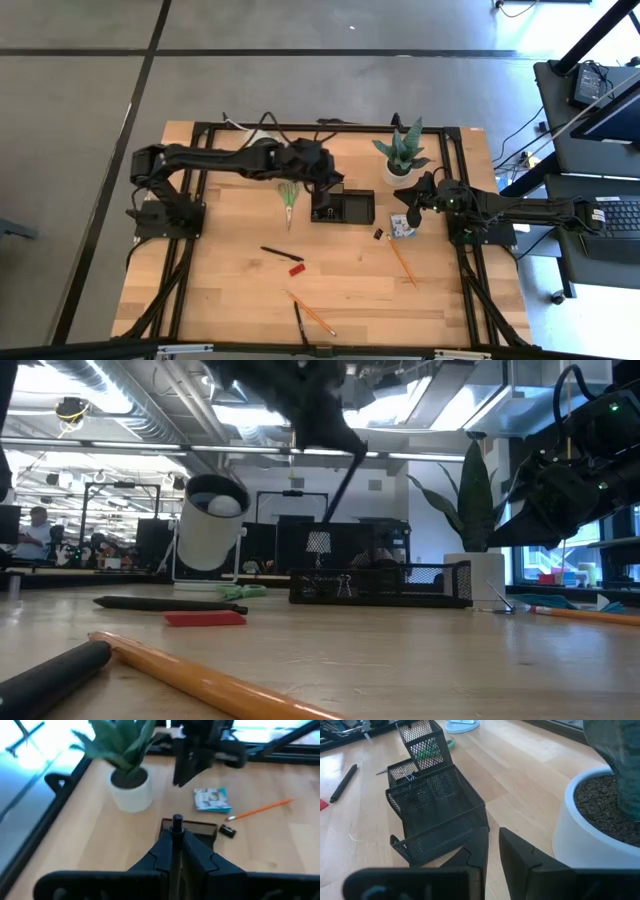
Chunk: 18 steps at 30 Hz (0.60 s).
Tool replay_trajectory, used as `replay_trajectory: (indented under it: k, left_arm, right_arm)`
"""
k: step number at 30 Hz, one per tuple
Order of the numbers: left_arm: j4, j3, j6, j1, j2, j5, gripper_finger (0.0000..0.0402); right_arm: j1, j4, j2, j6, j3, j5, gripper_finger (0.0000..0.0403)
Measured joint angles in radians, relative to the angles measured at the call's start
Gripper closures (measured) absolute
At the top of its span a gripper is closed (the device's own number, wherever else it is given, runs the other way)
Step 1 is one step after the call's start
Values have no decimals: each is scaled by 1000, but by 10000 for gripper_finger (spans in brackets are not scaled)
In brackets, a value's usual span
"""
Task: Pick and place office supplies into organizer
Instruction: Put the top black pen in the desk organizer
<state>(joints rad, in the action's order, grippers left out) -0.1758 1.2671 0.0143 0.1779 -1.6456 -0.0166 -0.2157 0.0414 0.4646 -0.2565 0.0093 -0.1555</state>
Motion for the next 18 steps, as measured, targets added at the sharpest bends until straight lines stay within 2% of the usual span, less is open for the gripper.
replay_trajectory:
  k: [10, 18]
  left_arm:
    - [-8, 0, -38, 30, -115, -18, 384]
    - [-35, 0, -43, 34, -140, -18, 380]
  right_arm:
    - [0, 0, 0, 1, 0, 0, 352]
    - [0, 0, 0, 2, 0, 0, 352]
